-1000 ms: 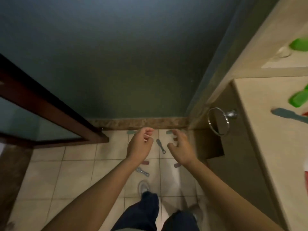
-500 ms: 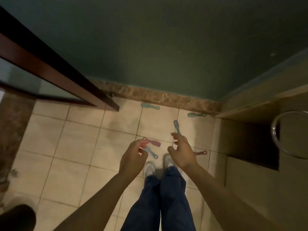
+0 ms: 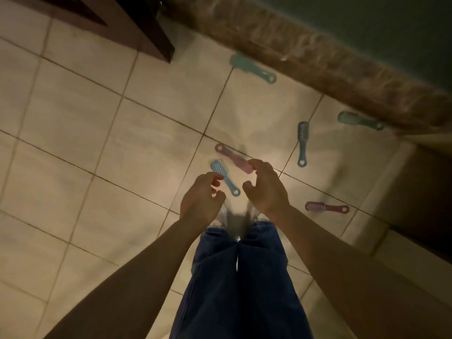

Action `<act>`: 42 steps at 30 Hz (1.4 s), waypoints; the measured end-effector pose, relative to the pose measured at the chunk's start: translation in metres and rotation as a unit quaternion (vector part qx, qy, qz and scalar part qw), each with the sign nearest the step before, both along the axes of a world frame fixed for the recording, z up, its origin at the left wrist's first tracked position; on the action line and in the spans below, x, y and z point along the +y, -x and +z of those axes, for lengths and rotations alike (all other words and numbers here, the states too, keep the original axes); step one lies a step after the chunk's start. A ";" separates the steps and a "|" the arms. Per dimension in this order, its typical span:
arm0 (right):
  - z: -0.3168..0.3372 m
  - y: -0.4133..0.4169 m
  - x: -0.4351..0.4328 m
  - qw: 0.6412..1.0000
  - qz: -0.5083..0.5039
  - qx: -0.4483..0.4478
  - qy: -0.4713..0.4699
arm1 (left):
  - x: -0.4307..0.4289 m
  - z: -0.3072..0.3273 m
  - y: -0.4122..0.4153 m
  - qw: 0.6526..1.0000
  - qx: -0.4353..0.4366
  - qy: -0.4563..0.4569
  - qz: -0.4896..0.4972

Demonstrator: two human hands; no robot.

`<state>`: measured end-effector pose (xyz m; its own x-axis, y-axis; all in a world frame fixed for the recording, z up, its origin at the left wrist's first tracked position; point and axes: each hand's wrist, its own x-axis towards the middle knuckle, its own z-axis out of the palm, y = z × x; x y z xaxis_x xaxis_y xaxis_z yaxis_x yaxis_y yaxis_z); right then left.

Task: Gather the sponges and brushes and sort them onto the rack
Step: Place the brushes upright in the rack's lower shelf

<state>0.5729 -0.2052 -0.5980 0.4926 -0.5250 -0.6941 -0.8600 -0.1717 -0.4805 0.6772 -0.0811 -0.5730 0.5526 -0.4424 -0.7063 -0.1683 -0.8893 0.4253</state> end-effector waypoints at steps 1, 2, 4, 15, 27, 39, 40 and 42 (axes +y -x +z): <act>-0.019 -0.001 0.002 1.000 0.007 0.002 0.004 | 0.002 -0.019 0.001 1.000 0.000 -0.005 0.003; -0.037 -0.002 0.003 1.000 0.016 0.003 0.011 | 0.005 -0.038 0.002 1.000 0.000 -0.009 0.007; -0.070 -0.003 0.006 0.999 0.032 0.006 0.029 | 0.008 -0.073 0.004 1.000 0.003 -0.018 0.023; -0.173 -0.006 0.003 0.994 0.057 -0.007 0.098 | -0.009 -0.198 0.017 0.971 0.049 -0.132 0.192; -0.158 0.013 -0.009 0.999 -0.031 0.008 -0.029 | -0.033 -0.172 0.025 0.969 0.041 -0.027 0.242; 0.027 0.037 -0.033 0.945 -0.291 -0.086 -0.121 | -0.081 0.007 0.038 0.984 0.026 0.060 0.167; 0.046 0.039 -0.037 0.939 -0.305 -0.092 -0.127 | -0.087 0.026 0.039 0.984 0.035 0.061 0.166; 0.086 0.043 -0.047 0.934 -0.321 -0.100 -0.124 | -0.099 0.065 0.042 0.983 0.049 0.074 0.164</act>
<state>0.5300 -0.2517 -0.5121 0.2648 -0.5923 -0.7610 -0.6365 0.4855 -0.5994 0.6354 -0.1798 -0.5077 0.6155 -0.3543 -0.7040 0.1640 -0.8162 0.5540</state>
